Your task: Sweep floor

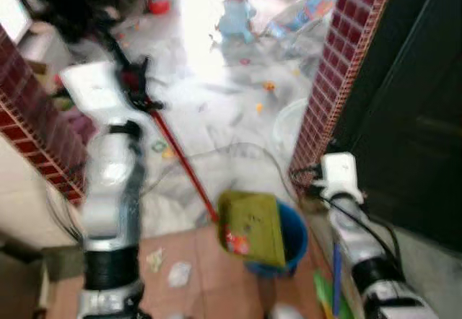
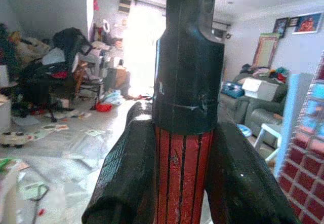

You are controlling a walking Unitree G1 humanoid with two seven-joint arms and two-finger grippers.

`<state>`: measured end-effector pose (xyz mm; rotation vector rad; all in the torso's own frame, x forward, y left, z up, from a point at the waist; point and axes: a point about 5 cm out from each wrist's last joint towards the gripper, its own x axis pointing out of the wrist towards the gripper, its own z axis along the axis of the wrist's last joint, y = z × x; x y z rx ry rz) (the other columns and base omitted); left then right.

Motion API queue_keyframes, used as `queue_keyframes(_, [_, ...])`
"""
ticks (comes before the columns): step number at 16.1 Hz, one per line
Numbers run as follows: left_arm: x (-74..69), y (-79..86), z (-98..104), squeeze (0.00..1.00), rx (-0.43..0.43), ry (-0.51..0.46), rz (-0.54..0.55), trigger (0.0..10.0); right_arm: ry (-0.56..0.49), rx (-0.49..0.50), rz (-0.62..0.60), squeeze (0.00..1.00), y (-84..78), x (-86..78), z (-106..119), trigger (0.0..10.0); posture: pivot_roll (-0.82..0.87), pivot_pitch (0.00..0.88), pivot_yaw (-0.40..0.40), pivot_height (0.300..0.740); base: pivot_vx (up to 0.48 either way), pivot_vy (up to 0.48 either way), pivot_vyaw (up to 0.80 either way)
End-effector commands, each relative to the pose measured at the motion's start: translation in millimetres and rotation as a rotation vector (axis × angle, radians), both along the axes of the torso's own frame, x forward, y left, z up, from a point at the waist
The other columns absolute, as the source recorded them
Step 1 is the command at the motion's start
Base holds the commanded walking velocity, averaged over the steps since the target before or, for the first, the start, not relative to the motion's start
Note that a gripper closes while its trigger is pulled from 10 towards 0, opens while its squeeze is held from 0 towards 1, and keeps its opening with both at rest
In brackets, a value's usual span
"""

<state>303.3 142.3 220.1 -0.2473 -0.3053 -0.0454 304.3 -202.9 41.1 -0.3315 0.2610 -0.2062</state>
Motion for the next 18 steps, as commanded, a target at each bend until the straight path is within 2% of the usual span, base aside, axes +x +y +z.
queue_keyframes(1, [-3.2, 8.1, 13.4, 0.0, 0.001, -0.078, 0.029, 10.0, -0.018, -0.045, 0.031, 0.0, 3.6, 4.3, 5.5, 10.0, -0.04, 0.0, 0.021, 0.74, 0.379, -0.289, 0.0])
queue_keyframes(2, [-3.6, 7.6, 12.4, 0.0, 0.007, -0.079, 0.03, 10.0, -0.018, -0.046, 0.032, 0.0, 3.7, 4.2, 5.4, 10.0, -0.04, 0.0, 0.021, 0.74, 0.0, 0.0, 0.0])
queue_keyframes(3, [-5.2, 4.1, 12.9, 0.0, 0.071, -0.102, 0.021, 10.0, -0.019, -0.049, 0.035, 0.0, 3.7, 3.7, 5.2, 10.0, -0.04, 0.0, 0.02, 0.74, 0.0, 0.0, 0.0])
queue_keyframes(5, [-7.0, -2.4, 14.3, 0.0, 0.139, -0.134, -0.006, 10.0, -0.017, -0.05, 0.035, 0.0, 2.6, 3.3, 4.7, 10.0, -0.04, 0.0, 0.018, 0.74, 0.0, 0.0, 0.0])
queue_keyframes(6, [-8.3, -9.9, 13.4, 0.0, 0.206, -0.161, -0.043, 10.0, -0.018, -0.052, 0.035, 0.0, 1.9, 3.3, 4.8, 10.0, -0.04, 0.0, 0.017, 0.74, 0.0, 0.0, 0.0])
queue_keyframes(10, [-12.2, -36.3, 8.8, 0.0, 0.246, -0.196, -0.19, 10.0, -0.021, -0.053, 0.039, 0.0, 2.5, 3.5, 5.3, 10.0, -0.05, 0.0, 0.016, 0.74, 0.0, 0.0, 0.0])
queue_keyframes(13, [-26.0, -69.2, 13.0, 0.0, 0.407, -0.277, -0.411, 10.0, -0.022, -0.048, 0.033, 0.0, 1.7, 3.3, 5.2, 10.0, -0.05, 0.0, 0.017, 0.74, 0.0, 0.0, 0.0])
queue_keyframes(16, [-39.4, -80.2, 13.3, 0.0, 0.543, -0.323, -0.545, 10.0, -0.019, -0.043, 0.035, 0.0, 1.7, 3.6, 4.8, 10.0, -0.05, 0.0, 0.015, 0.74, 0.0, 0.0, 0.0])
queue_keyframes(17, [-43.3, -83.1, 13.8, 0.0, 0.61, -0.355, -0.575, 10.0, -0.019, -0.042, 0.036, 0.0, 1.7, 3.8, 4.8, 10.0, -0.04, 0.0, 0.01, 0.74, 0.0, 0.0, 0.0])
queue_keyframes(18, [-49.4, -88.8, 14.7, 0.0, 0.725, -0.41, -0.625, 10.0, -0.02, -0.041, 0.04, 0.0, 2.0, 4.4, 5.1, 10.0, -0.04, 0.0, 0.007, 0.74, 0.0, 0.0, 0.0])
